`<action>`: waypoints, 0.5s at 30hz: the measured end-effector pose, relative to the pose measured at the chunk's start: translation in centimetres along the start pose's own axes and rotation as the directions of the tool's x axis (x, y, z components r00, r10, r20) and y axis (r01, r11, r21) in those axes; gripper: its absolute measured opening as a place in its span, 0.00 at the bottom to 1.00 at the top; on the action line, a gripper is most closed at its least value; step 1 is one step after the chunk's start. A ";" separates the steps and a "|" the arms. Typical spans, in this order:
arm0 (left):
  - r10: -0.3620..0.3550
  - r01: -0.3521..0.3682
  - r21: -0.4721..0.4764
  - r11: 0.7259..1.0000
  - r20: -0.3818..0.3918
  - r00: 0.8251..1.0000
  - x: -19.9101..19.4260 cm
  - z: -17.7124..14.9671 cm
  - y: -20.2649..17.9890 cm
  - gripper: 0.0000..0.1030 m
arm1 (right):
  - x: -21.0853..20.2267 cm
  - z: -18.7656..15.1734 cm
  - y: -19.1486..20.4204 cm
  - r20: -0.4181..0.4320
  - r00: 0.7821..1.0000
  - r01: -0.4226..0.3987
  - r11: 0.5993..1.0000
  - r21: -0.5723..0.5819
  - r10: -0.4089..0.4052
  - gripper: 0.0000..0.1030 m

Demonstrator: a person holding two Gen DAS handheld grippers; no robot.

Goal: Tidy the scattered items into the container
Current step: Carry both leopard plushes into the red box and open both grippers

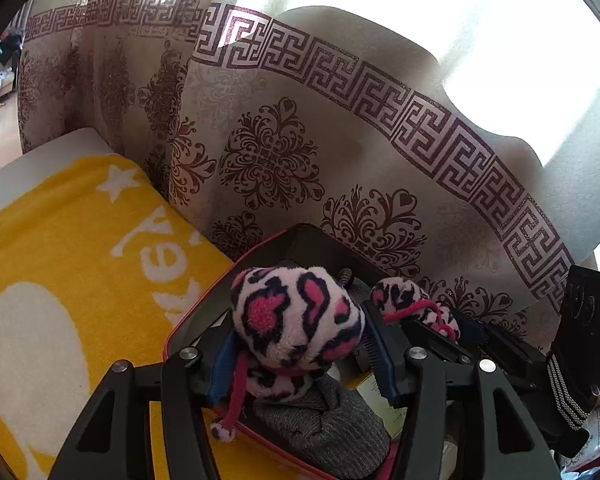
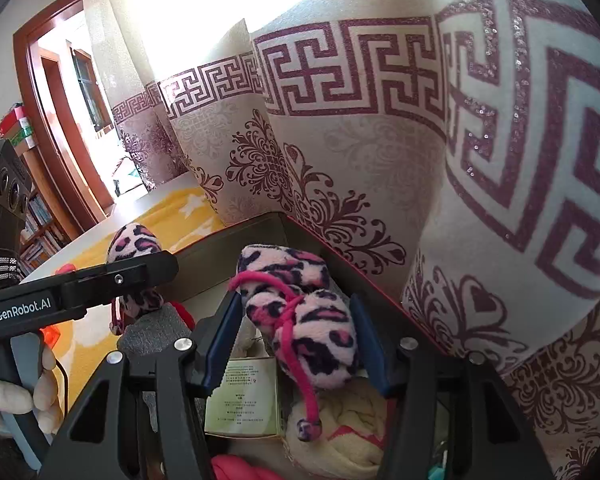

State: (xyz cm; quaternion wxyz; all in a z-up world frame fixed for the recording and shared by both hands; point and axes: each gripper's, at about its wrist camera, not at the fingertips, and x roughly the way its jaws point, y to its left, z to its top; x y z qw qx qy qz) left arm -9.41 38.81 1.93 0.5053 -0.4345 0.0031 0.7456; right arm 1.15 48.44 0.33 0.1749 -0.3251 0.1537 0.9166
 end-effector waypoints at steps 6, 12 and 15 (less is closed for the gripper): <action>-0.044 0.045 -0.023 0.999 0.034 0.998 -1.1 0.1 0.0 0.80 | -0.7 0.2 -0.3 0.025 1.000 0.001 1.000 0.024 -0.001 0.66; -0.118 0.120 -0.032 0.992 0.068 0.991 -2.5 0.4 -0.4 0.80 | -1.3 0.1 -0.5 0.035 0.999 0.001 0.999 0.036 -0.003 0.66; -0.112 0.114 -0.023 0.993 0.066 0.991 -2.8 0.3 -0.5 0.80 | -1.2 0.0 -0.5 0.029 1.000 0.001 0.999 0.037 -0.002 0.66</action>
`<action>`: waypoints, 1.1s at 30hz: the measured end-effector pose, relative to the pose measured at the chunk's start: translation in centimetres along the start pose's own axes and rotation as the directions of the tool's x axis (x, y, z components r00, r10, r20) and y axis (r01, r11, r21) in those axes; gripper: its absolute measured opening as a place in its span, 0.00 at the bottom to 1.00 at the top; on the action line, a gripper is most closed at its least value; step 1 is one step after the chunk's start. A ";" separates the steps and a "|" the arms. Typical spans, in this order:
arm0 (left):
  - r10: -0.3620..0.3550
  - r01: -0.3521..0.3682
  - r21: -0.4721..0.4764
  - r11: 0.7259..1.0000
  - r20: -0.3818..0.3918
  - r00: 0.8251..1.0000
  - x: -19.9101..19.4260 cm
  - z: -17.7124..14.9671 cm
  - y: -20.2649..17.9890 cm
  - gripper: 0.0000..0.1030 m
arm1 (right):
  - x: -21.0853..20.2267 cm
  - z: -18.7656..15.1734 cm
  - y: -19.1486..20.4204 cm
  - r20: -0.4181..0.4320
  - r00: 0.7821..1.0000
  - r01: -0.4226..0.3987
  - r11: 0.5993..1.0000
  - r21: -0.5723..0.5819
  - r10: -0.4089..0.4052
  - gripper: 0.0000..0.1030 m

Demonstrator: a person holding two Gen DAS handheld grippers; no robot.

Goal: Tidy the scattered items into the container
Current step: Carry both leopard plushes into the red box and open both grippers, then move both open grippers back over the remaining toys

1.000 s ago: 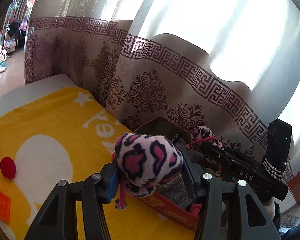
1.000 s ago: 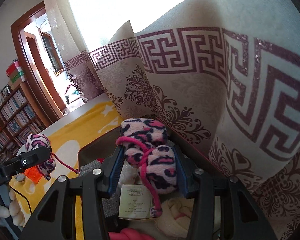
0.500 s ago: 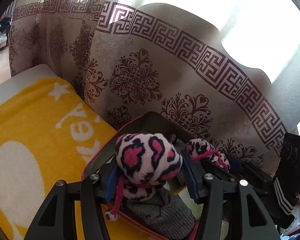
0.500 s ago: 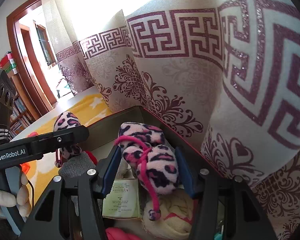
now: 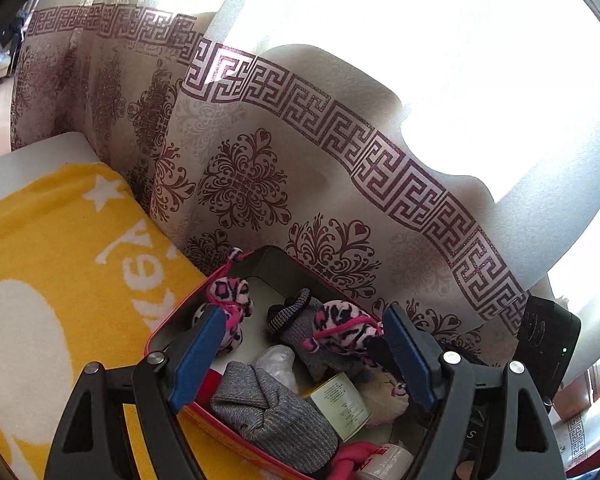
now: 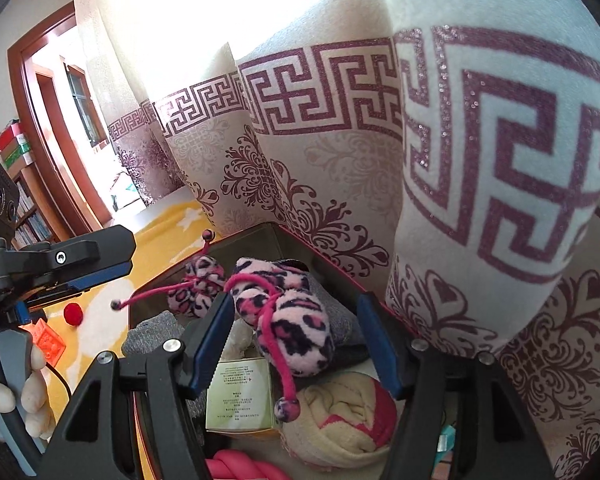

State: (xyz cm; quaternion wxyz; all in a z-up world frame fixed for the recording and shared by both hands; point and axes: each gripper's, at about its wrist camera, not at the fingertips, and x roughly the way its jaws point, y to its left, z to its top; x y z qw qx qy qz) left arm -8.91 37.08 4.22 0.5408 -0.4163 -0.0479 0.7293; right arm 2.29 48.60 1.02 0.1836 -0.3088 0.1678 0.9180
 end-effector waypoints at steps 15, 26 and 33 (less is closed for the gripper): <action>0.167 -0.158 -0.150 0.976 0.046 0.985 -6.1 -3.4 6.4 0.98 | 1.3 0.3 3.6 -0.093 0.957 -0.272 0.962 0.028 0.273 0.66; 0.312 -0.281 -0.250 0.926 0.091 0.946 -13.5 -6.8 11.6 0.98 | -0.5 0.5 8.1 -0.052 0.971 -0.234 0.972 -0.035 0.232 0.67; 0.381 -0.321 -0.315 0.893 0.149 0.913 -20.1 -7.5 14.9 0.98 | -1.4 1.1 13.9 -0.044 0.957 -0.289 0.950 -0.119 0.286 0.78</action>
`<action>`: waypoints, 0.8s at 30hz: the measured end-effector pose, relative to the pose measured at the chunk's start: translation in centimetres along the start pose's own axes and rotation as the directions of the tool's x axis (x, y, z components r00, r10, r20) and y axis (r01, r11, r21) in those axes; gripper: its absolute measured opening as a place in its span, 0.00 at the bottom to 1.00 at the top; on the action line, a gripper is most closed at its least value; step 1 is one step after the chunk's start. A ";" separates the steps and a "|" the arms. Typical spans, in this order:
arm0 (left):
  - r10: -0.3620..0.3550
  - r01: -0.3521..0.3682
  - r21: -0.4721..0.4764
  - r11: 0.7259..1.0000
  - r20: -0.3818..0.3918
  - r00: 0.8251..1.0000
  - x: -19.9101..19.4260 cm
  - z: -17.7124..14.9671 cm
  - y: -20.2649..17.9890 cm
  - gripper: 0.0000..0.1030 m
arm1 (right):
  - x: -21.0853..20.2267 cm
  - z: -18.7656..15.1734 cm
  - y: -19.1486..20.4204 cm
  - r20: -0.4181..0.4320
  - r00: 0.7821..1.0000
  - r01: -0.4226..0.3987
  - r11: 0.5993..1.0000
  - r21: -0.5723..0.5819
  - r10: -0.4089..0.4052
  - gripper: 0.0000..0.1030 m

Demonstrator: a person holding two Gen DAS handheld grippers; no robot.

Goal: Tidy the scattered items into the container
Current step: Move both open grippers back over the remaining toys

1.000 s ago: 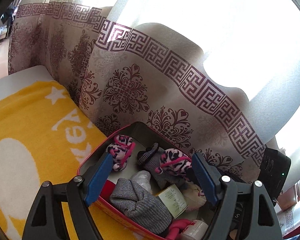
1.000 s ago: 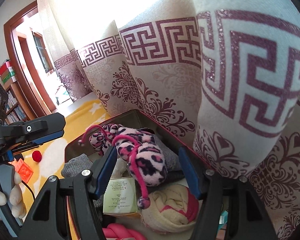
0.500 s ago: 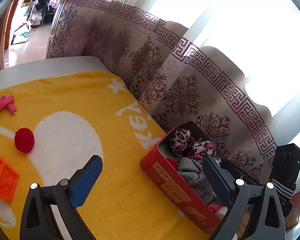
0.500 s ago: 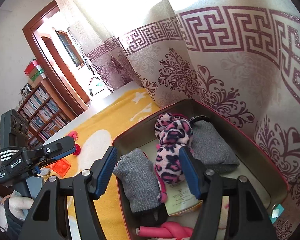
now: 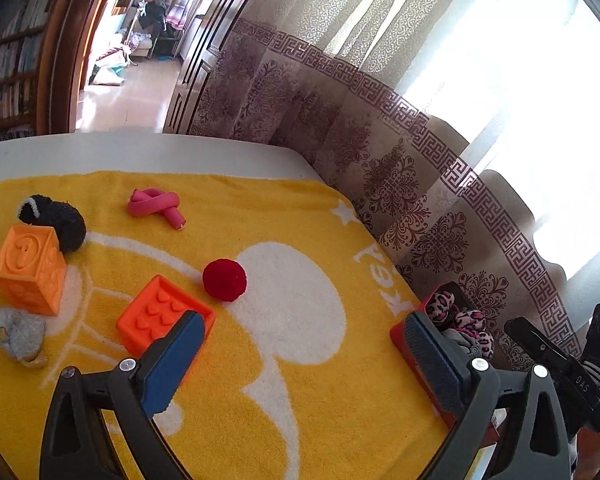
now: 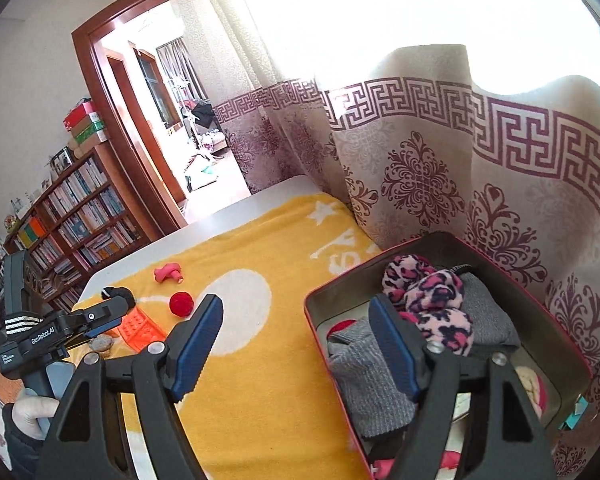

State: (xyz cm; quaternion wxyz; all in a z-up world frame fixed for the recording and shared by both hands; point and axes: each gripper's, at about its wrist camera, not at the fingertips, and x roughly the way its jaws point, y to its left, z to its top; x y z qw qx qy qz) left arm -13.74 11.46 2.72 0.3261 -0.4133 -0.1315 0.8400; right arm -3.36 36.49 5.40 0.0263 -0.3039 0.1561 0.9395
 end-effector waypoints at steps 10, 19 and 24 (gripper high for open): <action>0.189 -0.176 -0.114 0.978 0.115 0.975 -7.7 1.4 10.5 0.99 | 6.2 -0.2 11.6 -0.122 0.975 -0.202 0.967 -0.153 0.184 0.79; 0.320 -0.311 -0.218 0.925 0.005 0.948 -7.4 -0.7 18.3 0.99 | 13.2 -3.1 16.3 -0.220 0.951 -0.252 0.958 -0.139 0.218 0.79; 0.378 -0.378 -0.052 0.924 -0.004 0.926 -5.0 -2.0 16.6 0.99 | 15.4 -4.9 15.0 -0.246 0.947 -0.235 0.968 -0.094 0.206 0.79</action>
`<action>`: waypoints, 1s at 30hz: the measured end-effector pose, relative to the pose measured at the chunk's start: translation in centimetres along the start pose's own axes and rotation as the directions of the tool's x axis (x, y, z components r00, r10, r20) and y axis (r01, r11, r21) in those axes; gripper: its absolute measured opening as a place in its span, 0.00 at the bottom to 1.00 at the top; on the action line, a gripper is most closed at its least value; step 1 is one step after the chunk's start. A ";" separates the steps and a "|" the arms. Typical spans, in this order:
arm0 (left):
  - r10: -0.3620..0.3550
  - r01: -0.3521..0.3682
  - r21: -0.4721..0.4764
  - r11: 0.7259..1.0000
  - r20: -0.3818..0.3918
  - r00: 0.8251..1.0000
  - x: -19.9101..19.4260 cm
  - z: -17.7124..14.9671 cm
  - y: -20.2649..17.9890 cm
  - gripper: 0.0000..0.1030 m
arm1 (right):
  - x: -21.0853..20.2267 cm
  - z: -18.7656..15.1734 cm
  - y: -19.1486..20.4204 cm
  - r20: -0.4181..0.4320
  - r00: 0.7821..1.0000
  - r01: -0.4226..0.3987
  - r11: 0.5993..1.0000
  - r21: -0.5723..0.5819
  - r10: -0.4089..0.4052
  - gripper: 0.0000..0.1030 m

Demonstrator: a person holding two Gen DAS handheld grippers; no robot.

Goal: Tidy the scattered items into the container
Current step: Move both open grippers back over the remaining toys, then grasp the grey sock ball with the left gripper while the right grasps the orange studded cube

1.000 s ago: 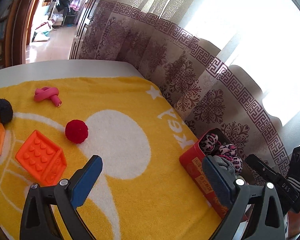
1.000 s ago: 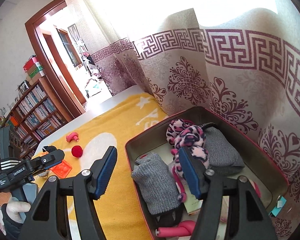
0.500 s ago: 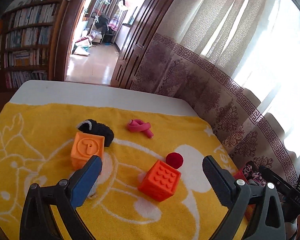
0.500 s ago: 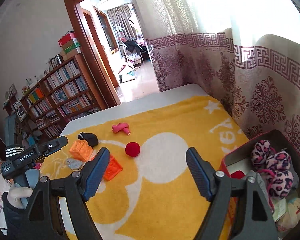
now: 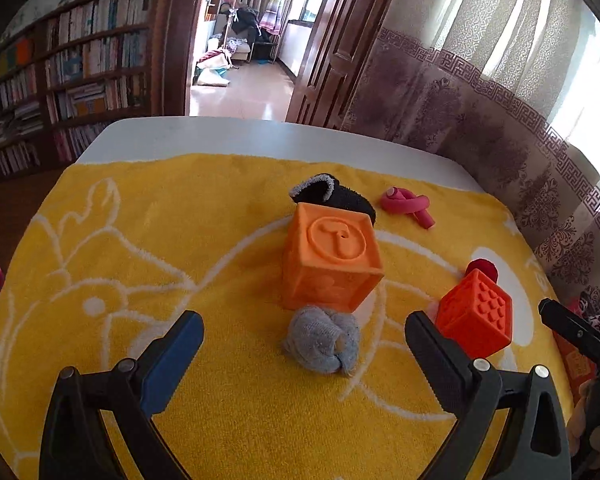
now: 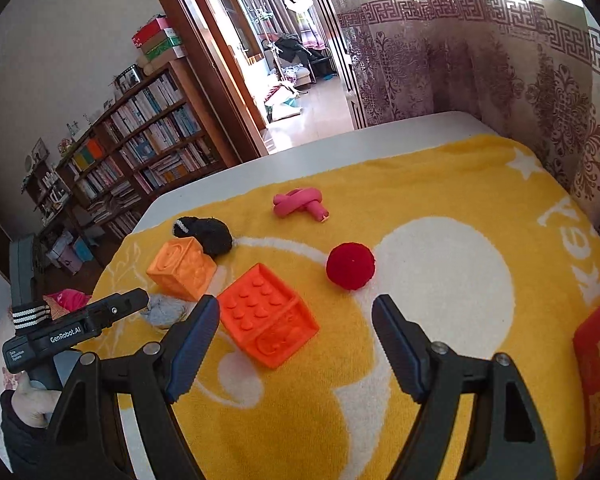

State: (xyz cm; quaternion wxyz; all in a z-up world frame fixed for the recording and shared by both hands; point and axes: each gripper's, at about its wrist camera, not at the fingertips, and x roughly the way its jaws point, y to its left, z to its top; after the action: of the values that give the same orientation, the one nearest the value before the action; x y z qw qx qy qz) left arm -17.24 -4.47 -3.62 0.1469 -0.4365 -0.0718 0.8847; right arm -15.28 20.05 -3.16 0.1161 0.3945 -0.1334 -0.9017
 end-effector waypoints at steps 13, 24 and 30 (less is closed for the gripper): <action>0.048 -0.045 0.040 0.998 -0.064 0.997 3.8 -1.4 -2.0 0.99 | 0.6 -1.2 0.0 0.014 0.999 0.045 0.997 -0.066 -0.044 0.79; 0.059 -0.058 0.029 0.998 -0.064 0.996 3.9 -1.3 -1.8 0.99 | 1.1 -1.5 -0.2 -0.001 0.999 0.048 0.996 -0.069 -0.049 0.79; 0.030 -0.031 -0.014 0.999 -0.027 0.999 3.1 -1.3 -1.0 0.48 | 1.1 -1.6 -0.2 0.001 0.999 0.049 0.996 -0.071 -0.049 0.79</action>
State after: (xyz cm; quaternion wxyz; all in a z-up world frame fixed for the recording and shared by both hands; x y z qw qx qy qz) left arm -17.83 -2.51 -6.44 0.1313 -0.4505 -0.0693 0.8803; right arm -14.85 19.64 -4.99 0.1081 0.3936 -0.0912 -0.9083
